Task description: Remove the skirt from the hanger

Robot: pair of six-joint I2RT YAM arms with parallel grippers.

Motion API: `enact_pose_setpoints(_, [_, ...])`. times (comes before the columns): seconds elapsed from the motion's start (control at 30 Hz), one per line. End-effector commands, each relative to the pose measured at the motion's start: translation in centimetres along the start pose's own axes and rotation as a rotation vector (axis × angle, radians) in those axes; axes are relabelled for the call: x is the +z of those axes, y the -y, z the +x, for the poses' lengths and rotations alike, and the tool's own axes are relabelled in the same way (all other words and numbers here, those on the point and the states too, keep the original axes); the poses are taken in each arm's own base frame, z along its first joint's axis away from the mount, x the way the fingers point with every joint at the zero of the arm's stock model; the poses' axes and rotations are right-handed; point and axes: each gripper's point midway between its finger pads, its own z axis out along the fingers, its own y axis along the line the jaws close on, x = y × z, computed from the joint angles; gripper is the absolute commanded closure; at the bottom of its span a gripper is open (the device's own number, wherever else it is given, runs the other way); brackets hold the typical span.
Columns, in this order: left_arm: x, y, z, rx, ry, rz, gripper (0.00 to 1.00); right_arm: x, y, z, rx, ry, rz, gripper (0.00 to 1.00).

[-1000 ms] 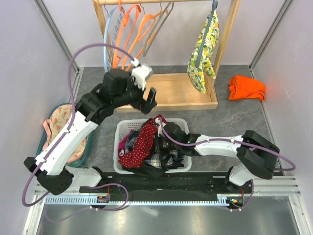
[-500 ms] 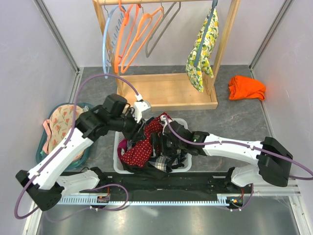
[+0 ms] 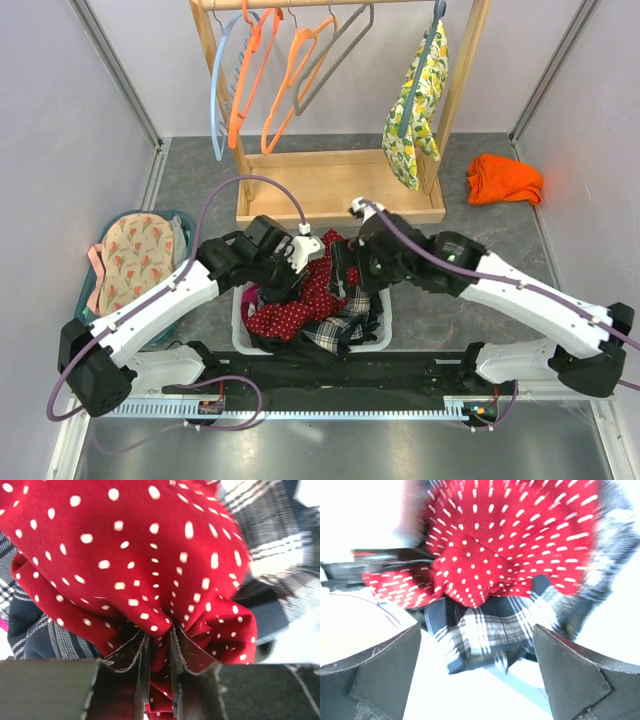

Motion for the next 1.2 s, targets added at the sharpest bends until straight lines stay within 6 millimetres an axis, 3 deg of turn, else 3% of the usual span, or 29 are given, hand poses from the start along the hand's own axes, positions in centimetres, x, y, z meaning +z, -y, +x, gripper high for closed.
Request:
enact_pose_setpoints(0.0, [1.7,-2.1,0.6,0.045,-0.04,-0.113,0.74,-7.1,1.5,-4.9,-0.053,0.169,0.141,0.02])
enact_pose_setpoints(0.03, [1.6,-2.6,0.5,0.055,-0.046,-0.154,0.68,-9.7,1.8,-7.8,-0.042,0.289,0.186,0.02])
enact_pose_setpoints(0.07, [1.7,-2.9,0.5,0.063,-0.055,-0.179,0.61,-11.0,2.2,-9.2,-0.041,0.355,0.219,0.02])
enact_pose_setpoints(0.1, [1.8,-2.4,0.3,0.092,-0.062,-0.191,0.42,-12.4,2.7,-10.6,-0.029,0.425,0.258,0.02])
enact_pose_setpoints(0.17, [2.0,-3.1,0.2,0.111,-0.083,-0.273,0.19,-16.5,4.1,-14.4,0.002,0.625,0.367,0.03])
enact_pose_setpoints(0.2, [1.9,-3.0,-0.3,0.112,-0.074,-0.278,0.01,-18.1,4.1,-16.1,0.019,0.717,0.388,0.04])
enact_pose_setpoints(0.27, [1.4,-3.4,-1.2,0.103,-0.054,-0.324,0.0,-21.5,5.1,-18.7,0.005,0.861,0.489,0.04])
enact_pose_setpoints(0.33, [-0.1,-3.2,-3.4,0.116,0.004,-0.336,0.0,-24.2,4.8,-21.3,0.047,0.999,0.507,0.04])
enact_pose_setpoints(0.37, [-1.1,-3.0,-4.3,0.127,0.035,-0.337,0.01,-24.7,4.9,-22.2,0.041,1.029,0.551,0.04])
enact_pose_setpoints(0.4, [-2.7,-2.5,-6.5,0.145,0.097,-0.342,0.0,-26.3,4.4,-23.5,0.027,1.082,0.559,0.04])
enact_pose_setpoints(0.43, [-3.8,-2.4,-7.1,0.158,0.111,-0.35,0.0,-26.8,4.6,-24.3,0.017,1.099,0.595,0.04])
enact_pose_setpoints(0.47, [-5.0,-2.1,-8.1,0.167,0.148,-0.357,0.0,-26.1,4.4,-25.2,-0.002,1.098,0.634,0.04])
enact_pose_setpoints(0.5, [-7.0,-1.6,-10.2,0.179,0.218,-0.365,0.01,-27.6,4.4,-26.1,-0.011,1.131,0.676,0.04])
enact_pose_setpoints(0.57, [-10.0,-0.8,-12.4,0.217,0.307,-0.372,0.01,-27.5,5.2,-27.8,-0.015,1.145,0.75,0.04])
enact_pose_setpoints(0.6, [-10.9,-0.5,-13.0,0.229,0.335,-0.374,0.01,-28.2,4.8,-28.9,0.0,1.187,0.713,0.04])
enact_pose_setpoints(0.63, [-11.8,-0.4,-13.6,0.25,0.36,-0.381,0.0,-29.0,5.9,-29.8,-0.005,1.198,0.75,0.04])
enact_pose_setpoints(0.8, [-16.3,0.9,-16.0,0.284,0.483,-0.396,0.0,-27.7,8.0,-33.9,0.028,1.221,0.732,0.06])
enact_pose_setpoints(0.83, [-16.7,1.1,-16.1,0.288,0.494,-0.392,0.0,-26.5,8.9,-35.0,0.023,1.202,0.731,0.06])
enact_pose_setpoints(0.93, [-18.0,1.4,-16.1,0.297,0.522,-0.397,0.0,-25.6,10.9,-36.4,0.073,1.201,0.703,0.07])
enact_pose_setpoints(1.0, [-18.1,1.3,-15.7,0.3,0.519,-0.404,0.0,-24.5,11.0,-37.2,0.089,1.194,0.613,0.08])
enact_pose_setpoints(1.03, [-18.4,1.3,-15.6,0.299,0.527,-0.409,0.0,-24.3,12.2,-37.6,0.103,1.19,0.611,0.09])
enact_pose_setpoints(1.1, [-18.0,1.1,-15.1,0.301,0.51,-0.413,0.0,-22.9,12.1,-38.4,0.113,1.17,0.518,0.09])
enact_pose_setpoints(1.17, [-17.7,0.9,-14.9,0.299,0.502,-0.417,0.0,-21.9,13.2,-39.0,0.133,1.152,0.49,0.09])
